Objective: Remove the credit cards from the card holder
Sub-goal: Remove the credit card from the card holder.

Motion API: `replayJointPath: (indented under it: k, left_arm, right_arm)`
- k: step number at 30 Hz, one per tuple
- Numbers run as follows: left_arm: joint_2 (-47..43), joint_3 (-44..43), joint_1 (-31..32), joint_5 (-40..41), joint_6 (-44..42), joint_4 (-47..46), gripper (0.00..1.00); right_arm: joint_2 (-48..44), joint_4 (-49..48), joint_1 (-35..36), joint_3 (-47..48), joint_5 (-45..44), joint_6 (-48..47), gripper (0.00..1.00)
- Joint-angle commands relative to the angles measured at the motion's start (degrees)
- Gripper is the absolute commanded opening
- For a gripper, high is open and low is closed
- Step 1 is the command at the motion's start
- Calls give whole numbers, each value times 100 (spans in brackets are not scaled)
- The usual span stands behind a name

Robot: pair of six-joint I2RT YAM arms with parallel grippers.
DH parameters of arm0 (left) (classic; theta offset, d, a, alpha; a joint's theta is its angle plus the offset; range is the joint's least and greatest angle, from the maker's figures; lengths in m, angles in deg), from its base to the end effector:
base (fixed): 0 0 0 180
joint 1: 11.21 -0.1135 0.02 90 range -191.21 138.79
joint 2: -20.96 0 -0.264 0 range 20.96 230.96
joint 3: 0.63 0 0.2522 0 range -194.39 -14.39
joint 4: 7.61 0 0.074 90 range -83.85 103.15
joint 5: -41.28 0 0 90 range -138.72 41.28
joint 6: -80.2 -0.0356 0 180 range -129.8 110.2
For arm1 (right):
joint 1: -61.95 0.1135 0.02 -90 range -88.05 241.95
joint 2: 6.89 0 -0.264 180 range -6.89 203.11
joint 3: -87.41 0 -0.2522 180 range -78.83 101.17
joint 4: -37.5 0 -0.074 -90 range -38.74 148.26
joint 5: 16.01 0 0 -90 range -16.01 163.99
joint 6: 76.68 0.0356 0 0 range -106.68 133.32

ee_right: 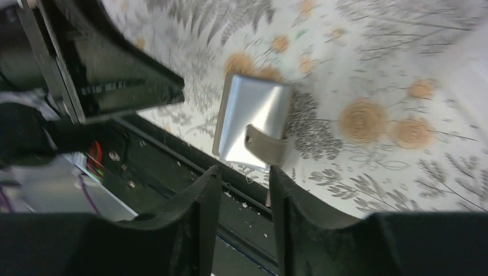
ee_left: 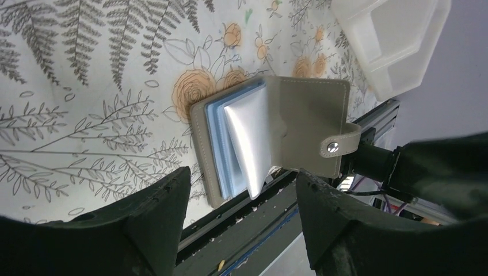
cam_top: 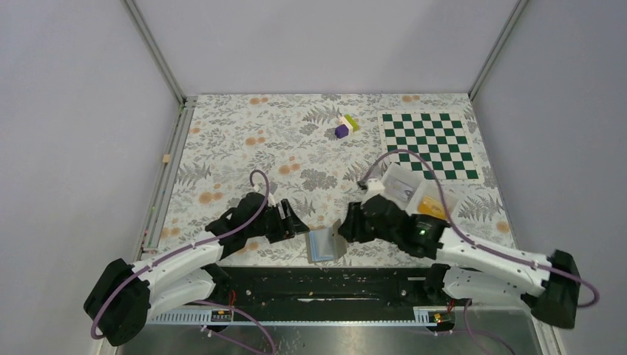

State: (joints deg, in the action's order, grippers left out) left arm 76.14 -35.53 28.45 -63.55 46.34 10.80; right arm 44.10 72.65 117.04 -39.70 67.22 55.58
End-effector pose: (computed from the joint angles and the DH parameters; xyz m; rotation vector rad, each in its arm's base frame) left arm 0.1408 -0.1286 0.1750 -0.2034 2.4933 -1.1076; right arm 0.1164 0.1594 0.2670 -0.1818 2.2665 0.8331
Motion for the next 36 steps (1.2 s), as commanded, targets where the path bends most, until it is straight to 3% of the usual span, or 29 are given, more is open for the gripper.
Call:
replayJointPath:
  k: [1,5,12,19,26,29,33,36]
  left_arm:
    - [-122,18,-87,-20,145,34,67]
    - [-197,0,-357,19,107,362,67]
    - [-279,93,-1102,-531,-20,453,67]
    - [-197,157,-1247,-780,-78,294,67]
    - [117,143,-1241,-905,-112,127,67]
    - [67,195,-1241,-861,-129,138,67]
    - [-9,225,-1233,-873,-179,95,66]
    - [-81,261,-1197,-910,-251,-9,66]
  right_arm:
    - [932,-899,1312,239,-1231,-83,51]
    - [1869,-1227,2139,659,-1829,-503,62]
    - [3024,-1556,2295,915,-2268,-963,77]
    - [3750,-1322,2324,1156,-2594,-1114,80]
    - [4312,-677,2331,1315,-2995,-726,76]
    - [4281,-701,2331,1126,-3090,-504,70]
    - [3959,-1017,2316,725,-3223,-202,41]
    - [3638,-1372,2303,395,-3261,-259,26]
